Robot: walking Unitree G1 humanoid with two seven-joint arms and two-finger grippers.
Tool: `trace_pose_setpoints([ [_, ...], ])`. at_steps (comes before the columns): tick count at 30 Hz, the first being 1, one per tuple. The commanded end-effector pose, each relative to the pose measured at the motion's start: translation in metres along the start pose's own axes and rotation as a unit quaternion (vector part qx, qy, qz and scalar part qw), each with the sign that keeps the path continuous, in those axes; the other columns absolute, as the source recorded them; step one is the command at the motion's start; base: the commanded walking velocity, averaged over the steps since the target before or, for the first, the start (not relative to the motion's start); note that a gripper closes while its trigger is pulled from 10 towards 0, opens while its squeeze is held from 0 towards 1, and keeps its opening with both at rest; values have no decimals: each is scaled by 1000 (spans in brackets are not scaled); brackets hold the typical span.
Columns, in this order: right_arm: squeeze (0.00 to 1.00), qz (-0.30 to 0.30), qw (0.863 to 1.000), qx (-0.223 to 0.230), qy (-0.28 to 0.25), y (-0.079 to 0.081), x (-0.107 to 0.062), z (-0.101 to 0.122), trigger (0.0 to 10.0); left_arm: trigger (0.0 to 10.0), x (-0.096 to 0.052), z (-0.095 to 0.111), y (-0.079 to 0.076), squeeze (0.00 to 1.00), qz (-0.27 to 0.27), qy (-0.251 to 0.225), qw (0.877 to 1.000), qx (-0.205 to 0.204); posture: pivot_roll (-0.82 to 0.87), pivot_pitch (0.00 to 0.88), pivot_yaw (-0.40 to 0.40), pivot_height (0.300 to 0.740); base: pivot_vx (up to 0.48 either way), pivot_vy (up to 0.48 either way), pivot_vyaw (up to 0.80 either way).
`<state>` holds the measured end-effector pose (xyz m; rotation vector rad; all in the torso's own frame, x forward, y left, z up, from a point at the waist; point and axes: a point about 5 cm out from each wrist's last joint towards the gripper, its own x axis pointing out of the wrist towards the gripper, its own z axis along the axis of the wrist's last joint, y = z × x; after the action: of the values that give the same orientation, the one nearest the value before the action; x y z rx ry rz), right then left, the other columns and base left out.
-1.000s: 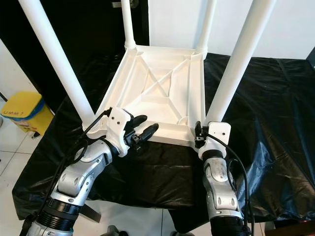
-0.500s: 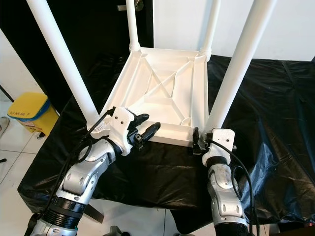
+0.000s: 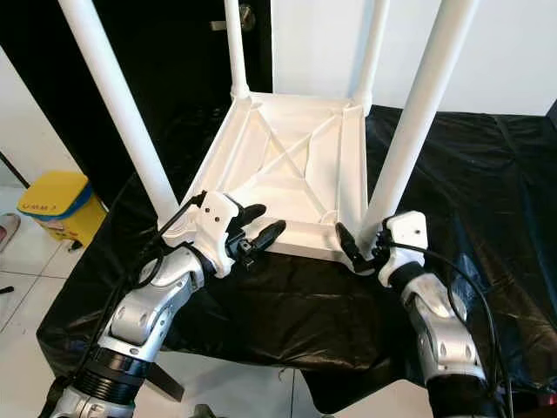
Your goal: Building children table
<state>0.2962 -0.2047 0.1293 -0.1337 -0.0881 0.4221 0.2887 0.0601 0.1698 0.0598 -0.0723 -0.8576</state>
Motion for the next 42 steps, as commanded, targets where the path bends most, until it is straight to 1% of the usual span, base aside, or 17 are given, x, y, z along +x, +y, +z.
trace_pose_setpoints([
  [1,0,20,1000,-2,17,2,0,-9,10000,10000,-2,-2,-6,0,-41,5,999,-6,-64,0,-13,740,0,0,0],
  [2,0,29,999,0,20,3,1,-11,4902,10000,-3,-3,-7,0,-41,5,999,-6,-57,0,-18,740,0,0,0],
  [5,0,35,999,2,22,3,1,-12,4902,10000,-3,-3,-7,0,-40,6,999,-7,-51,0,-23,740,0,0,0],
  [6,0,36,999,4,24,4,0,-14,0,10000,-3,-4,-7,0,-39,7,999,-5,-46,0,-28,740,0,0,0],
  [18,0,11,999,21,37,1,-7,-25,0,10000,-7,-5,-7,0,-33,10,999,-8,-45,6,-24,740,0,0,0],
  [19,0,-8,999,29,38,1,-7,-26,1804,10000,-7,-5,-8,0,-34,11,999,-10,-47,11,-21,740,0,0,0],
  [20,0,-33,998,32,41,1,-7,-28,10000,10000,-8,-5,-8,0,-35,12,999,-12,-52,16,-19,740,0,0,0],
  [24,0,-87,994,47,38,5,-6,-29,10000,10000,-7,-6,-10,0,-37,13,999,-16,-59,18,-19,740,0,0,0],
  [28,0,-104,993,49,34,8,-6,-29,10000,10000,-7,-6,-11,0,-38,13,999,-17,-62,17,-19,740,0,0,0],
  [30,0,-128,990,52,32,9,-5,-28,10000,10000,-7,-6,-11,0,-39,13,999,-18,-63,15,-20,740,0,0,0],
  [31,0,-167,984,56,37,12,-4,-29,10000,10000,-6,-6,-12,0,-38,11,999,-19,-66,11,-26,740,0,0,0],
  [33,0,-167,984,56,37,12,-4,-29,10000,10000,-6,-6,-12,0,-38,11,999,-19,-66,11,-26,740,0,0,0],
  [34,0,-197,978,63,40,15,-4,-31,10000,10000,-5,-7,-12,0,-38,9,999,-21,-70,8,-30,740,0,0,0],
  [36,0,-197,978,63,40,15,-4,-31,10000,10000,-5,-7,-12,0,-38,9,999,-21,-70,8,-30,740,0,0,0],
  [38,0,-258,962,69,54,26,-1,-35,10000,10000,0,-6,-14,0,-24,-6,999,-36,-81,0,-38,740,0,0,0],
  [39,0,-258,962,69,54,26,-1,-35,10000,10000,0,-6,-14,0,-24,-6,999,-36,-81,0,-38,740,0,0,0],
  [42,0,-278,955,85,57,40,3,-38,10000,10000,3,-7,-17,0,-19,-14,999,-46,-85,0,-35,740,0,0,0],
])
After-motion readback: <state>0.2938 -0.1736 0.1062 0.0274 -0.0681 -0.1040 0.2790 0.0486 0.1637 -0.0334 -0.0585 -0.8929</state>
